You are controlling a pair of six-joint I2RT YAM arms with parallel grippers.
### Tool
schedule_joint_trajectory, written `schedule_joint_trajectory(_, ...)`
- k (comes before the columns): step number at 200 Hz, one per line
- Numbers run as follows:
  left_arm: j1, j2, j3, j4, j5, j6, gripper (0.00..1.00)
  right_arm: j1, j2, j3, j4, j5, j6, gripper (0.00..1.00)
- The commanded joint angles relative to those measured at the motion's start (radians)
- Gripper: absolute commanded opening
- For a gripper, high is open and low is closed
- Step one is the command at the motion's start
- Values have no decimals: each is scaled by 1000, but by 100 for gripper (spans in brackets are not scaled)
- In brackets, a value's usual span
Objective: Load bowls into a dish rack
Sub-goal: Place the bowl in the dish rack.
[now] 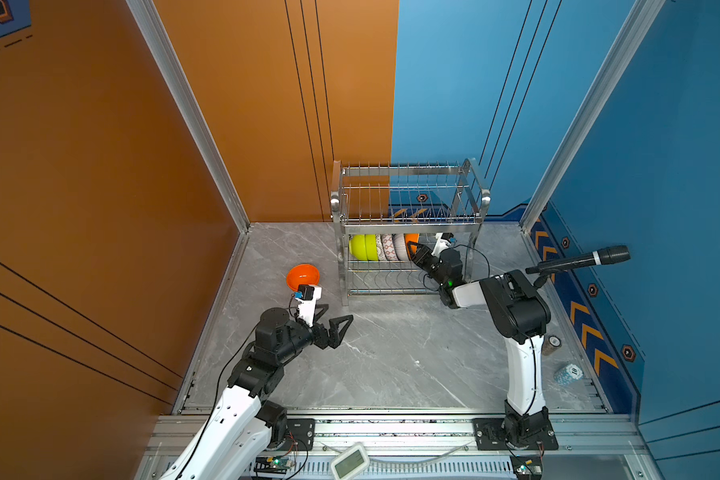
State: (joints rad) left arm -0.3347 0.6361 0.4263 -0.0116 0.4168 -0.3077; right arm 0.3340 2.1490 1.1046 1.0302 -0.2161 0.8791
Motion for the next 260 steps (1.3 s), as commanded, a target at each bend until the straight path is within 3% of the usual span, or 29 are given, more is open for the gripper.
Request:
schedule_joint_trajectory(1,5,-9,20,-39,-39,1,98,11,-62,-19,-55,59,-60,43)
schedule_joint_trajectory(38,23,-21,48,-114,-137,2,98,32,-114,-39,-98,105,-108,51)
schedule_joint_trajectory(92,65,-47,78,-252,-349,2,98,74,-186,-47,-253,225,-214,55)
schedule_joint_trajectory(134,89,-53,76,-258,-365,-1,98,86,-230,-44,-383,316,-267,54)
schedule_joint_trajectory(260,133,-34,83,-271,-402,-13,98,104,-296,-47,-527,396,-352,55)
